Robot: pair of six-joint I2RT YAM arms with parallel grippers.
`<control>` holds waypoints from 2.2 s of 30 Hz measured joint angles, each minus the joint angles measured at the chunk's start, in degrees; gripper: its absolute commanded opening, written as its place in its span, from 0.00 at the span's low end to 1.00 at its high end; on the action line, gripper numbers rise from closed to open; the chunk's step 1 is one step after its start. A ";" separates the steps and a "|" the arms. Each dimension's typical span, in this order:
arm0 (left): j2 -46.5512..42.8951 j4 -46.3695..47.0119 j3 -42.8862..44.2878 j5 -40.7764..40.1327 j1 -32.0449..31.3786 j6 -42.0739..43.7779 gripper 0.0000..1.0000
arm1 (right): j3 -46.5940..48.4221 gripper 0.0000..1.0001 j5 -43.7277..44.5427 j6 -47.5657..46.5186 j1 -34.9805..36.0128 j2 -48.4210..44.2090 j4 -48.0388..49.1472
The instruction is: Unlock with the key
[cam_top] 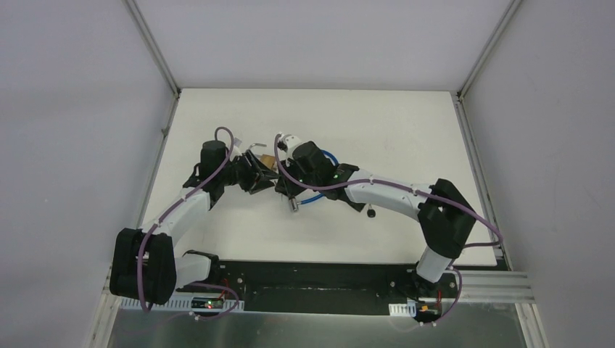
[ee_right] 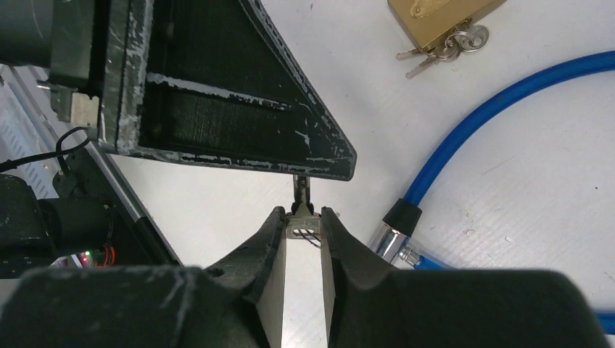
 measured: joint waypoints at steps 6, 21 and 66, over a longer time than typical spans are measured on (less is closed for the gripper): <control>0.13 1.22 -0.22 1.16 -0.02 -0.20 0.31 | 1.75 0.14 0.13 1.57 -0.20 1.11 -0.74; -3.28 0.83 -0.28 0.50 -0.33 0.04 0.00 | 5.62 0.45 -1.42 7.41 -1.77 2.62 -3.19; -14.27 18.84 31.80 15.45 -0.76 3.63 0.00 | 6.36 0.46 -25.44 30.25 -9.64 -17.42 37.09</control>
